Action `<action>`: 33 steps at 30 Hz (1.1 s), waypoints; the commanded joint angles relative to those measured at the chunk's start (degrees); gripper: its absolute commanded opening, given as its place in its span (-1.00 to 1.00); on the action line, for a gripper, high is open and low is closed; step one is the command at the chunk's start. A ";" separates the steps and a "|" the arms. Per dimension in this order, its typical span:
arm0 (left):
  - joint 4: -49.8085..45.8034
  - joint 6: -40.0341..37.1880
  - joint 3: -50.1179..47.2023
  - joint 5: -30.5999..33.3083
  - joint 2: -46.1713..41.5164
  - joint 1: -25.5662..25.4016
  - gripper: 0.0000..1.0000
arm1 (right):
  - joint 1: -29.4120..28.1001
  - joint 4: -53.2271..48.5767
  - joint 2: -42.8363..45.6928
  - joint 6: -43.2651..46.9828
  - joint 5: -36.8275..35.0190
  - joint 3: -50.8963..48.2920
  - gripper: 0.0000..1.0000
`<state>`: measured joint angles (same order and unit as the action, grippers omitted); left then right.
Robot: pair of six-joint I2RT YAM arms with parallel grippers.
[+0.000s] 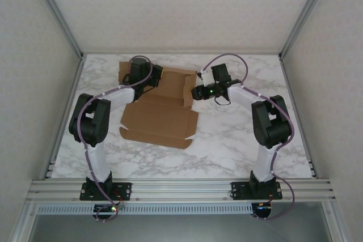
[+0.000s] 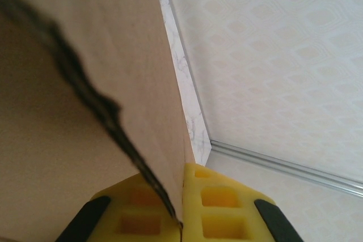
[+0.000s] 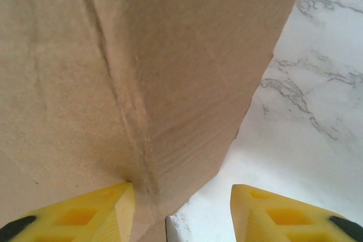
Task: Fold the paper box
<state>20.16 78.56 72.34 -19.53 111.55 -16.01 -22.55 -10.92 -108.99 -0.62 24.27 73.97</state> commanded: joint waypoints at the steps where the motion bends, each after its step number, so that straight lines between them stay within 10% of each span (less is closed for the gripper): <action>1: -2.15 1.20 2.41 -2.86 1.87 0.46 -1.00 | -0.72 1.16 -0.03 -2.70 1.84 -0.99 -0.01; 13: -0.73 -0.47 -1.48 -3.19 -1.00 -0.36 -1.00 | -1.00 -2.36 -3.72 -3.79 -6.74 5.24 0.14; 33: 17.55 -4.35 -16.96 -5.34 -10.52 -1.64 -1.00 | -3.47 15.93 12.14 -3.73 -11.50 -16.77 0.24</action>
<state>35.35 76.47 57.12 -22.74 103.72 -17.06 -25.78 1.43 -99.61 -3.90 14.55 58.28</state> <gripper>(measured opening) 0.059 0.617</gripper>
